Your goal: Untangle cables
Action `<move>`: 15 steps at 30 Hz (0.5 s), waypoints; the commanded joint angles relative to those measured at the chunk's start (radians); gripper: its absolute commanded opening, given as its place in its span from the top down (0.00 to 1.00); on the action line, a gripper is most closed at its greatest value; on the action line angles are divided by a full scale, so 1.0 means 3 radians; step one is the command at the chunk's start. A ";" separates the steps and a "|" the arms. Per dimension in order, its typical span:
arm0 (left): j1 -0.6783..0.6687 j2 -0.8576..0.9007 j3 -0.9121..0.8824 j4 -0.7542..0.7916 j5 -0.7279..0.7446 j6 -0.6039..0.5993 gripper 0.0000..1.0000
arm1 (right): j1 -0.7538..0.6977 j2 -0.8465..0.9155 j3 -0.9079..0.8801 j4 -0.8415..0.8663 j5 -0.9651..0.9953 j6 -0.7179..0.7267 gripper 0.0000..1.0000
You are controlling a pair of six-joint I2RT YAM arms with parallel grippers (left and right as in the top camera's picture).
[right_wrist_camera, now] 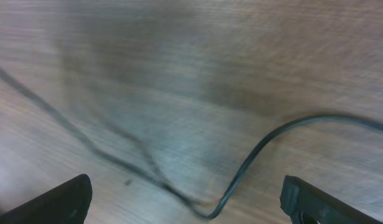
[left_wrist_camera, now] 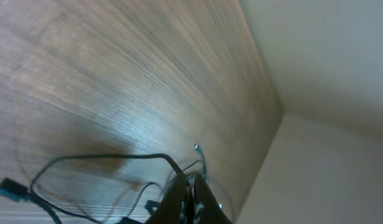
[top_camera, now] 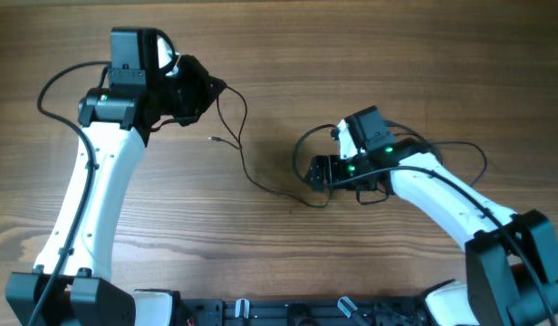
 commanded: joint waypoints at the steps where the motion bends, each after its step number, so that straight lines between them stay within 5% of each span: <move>1: -0.0113 0.0051 0.0022 0.0010 -0.0454 -0.0896 0.96 | 0.0211 0.0153 -0.0033 0.0048 0.0590 -0.0131 0.00; 7: -0.0281 0.0071 0.0022 0.0010 -0.0773 -0.1620 0.95 | 0.0351 0.0364 -0.0033 0.0170 0.0421 -0.0251 0.00; 15: -0.0398 0.0212 0.0022 0.0011 -0.0942 -0.2342 0.96 | 0.0367 0.0360 -0.0033 0.0580 -0.0547 -0.1036 0.00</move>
